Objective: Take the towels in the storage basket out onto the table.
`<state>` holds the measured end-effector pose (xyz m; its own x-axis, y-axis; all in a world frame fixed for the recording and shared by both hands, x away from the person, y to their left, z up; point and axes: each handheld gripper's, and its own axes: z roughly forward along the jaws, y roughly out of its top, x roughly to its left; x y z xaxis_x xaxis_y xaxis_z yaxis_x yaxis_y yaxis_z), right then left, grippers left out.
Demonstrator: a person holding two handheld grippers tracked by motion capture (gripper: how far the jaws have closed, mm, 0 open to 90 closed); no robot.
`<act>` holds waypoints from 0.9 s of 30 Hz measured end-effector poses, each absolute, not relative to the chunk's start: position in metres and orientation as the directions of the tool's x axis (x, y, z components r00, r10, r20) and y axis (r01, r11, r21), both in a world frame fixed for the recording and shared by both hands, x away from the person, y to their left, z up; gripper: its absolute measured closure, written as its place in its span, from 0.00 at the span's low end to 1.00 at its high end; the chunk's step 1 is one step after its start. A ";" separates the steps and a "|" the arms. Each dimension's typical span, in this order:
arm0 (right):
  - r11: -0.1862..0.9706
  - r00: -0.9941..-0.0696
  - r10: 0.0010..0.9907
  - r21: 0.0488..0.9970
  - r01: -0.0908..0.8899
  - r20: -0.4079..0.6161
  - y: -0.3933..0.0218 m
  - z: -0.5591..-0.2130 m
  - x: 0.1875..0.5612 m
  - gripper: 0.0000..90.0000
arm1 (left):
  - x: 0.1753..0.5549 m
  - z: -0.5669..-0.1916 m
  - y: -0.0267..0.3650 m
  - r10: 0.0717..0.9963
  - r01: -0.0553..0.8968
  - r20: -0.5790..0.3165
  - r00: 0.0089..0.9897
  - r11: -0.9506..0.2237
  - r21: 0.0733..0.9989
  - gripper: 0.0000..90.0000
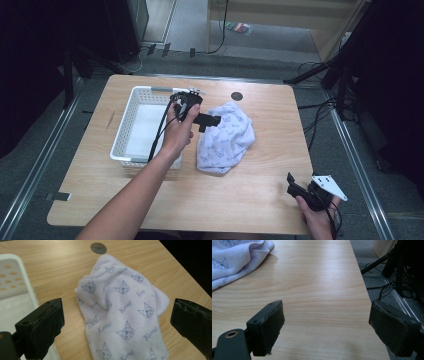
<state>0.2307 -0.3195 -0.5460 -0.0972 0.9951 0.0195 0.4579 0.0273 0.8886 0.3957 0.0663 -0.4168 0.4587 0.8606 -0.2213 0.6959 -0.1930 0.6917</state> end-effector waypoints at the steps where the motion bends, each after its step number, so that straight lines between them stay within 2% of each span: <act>1: 0.027 -0.097 0.995 0.889 0.458 0.019 -0.319 -0.546 0.231 0.15 | 0.396 -0.416 0.070 0.863 0.694 -0.220 0.454 -0.188 0.695 0.00; 27: 0.033 -0.095 0.995 0.887 0.461 0.013 -0.319 -0.546 0.231 0.15 | 0.379 -0.409 0.142 0.897 0.667 -0.203 0.392 -0.126 0.734 0.00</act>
